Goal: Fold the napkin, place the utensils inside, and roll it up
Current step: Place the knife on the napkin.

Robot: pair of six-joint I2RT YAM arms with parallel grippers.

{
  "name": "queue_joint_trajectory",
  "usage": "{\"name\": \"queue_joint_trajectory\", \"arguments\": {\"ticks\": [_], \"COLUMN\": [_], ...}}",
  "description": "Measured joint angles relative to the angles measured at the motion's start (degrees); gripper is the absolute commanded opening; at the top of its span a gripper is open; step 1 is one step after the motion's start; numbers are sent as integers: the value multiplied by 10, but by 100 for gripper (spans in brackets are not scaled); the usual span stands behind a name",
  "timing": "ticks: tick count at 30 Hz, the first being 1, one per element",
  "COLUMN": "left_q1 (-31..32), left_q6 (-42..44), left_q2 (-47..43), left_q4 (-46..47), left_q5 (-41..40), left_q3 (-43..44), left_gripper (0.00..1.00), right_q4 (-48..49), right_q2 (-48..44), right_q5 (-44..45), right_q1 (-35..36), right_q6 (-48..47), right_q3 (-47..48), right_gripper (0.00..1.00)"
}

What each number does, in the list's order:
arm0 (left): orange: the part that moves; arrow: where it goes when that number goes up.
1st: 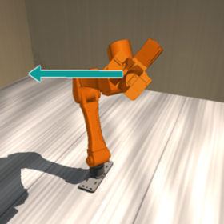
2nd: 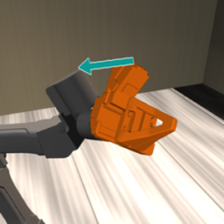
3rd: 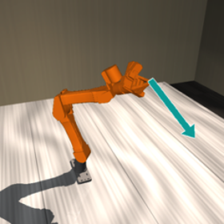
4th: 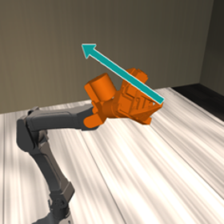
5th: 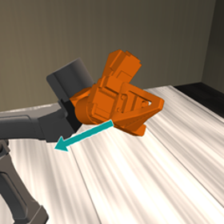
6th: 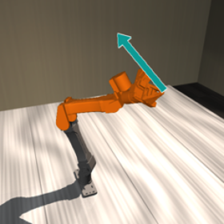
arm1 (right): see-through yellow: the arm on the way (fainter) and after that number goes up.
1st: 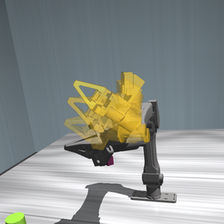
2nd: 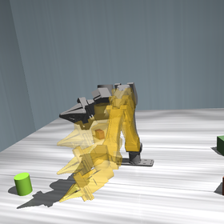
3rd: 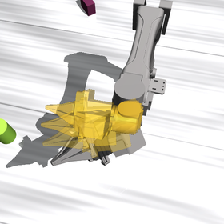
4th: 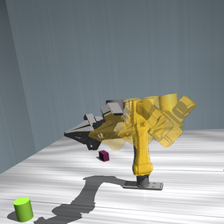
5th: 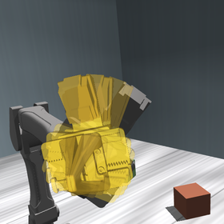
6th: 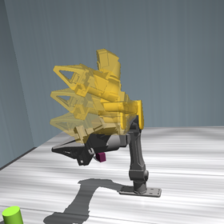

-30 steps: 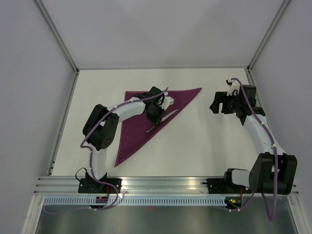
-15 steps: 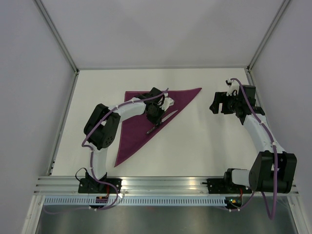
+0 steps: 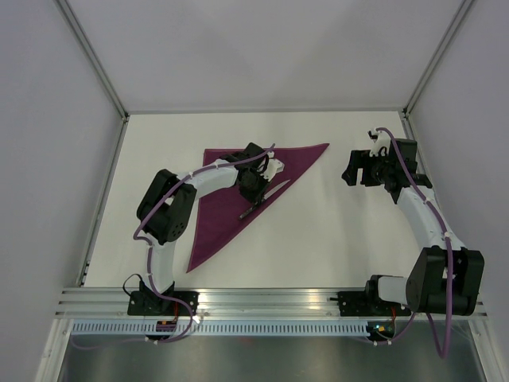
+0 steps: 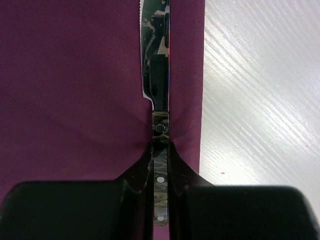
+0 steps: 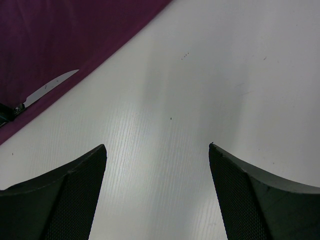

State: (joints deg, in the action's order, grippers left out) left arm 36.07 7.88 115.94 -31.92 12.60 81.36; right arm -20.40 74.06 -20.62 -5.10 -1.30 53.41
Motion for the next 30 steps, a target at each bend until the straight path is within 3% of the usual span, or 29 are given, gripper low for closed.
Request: {"name": "queue_joint_trajectory", "arguments": {"ticks": [19,30], "left_q1": [1,3], "left_q6": [-9,-12], "left_q2": [-2,-78], "left_q4": [4,3], "left_q5": [-1,-11], "left_q3": [-1,-1], "left_gripper": [48,55], "right_q4": [0,0], "right_q2": [0,0], "right_q5": [0,0], "right_q1": [0,0], "right_q6": [0,0], "right_q3": [0,0], "right_gripper": [88,88]}}
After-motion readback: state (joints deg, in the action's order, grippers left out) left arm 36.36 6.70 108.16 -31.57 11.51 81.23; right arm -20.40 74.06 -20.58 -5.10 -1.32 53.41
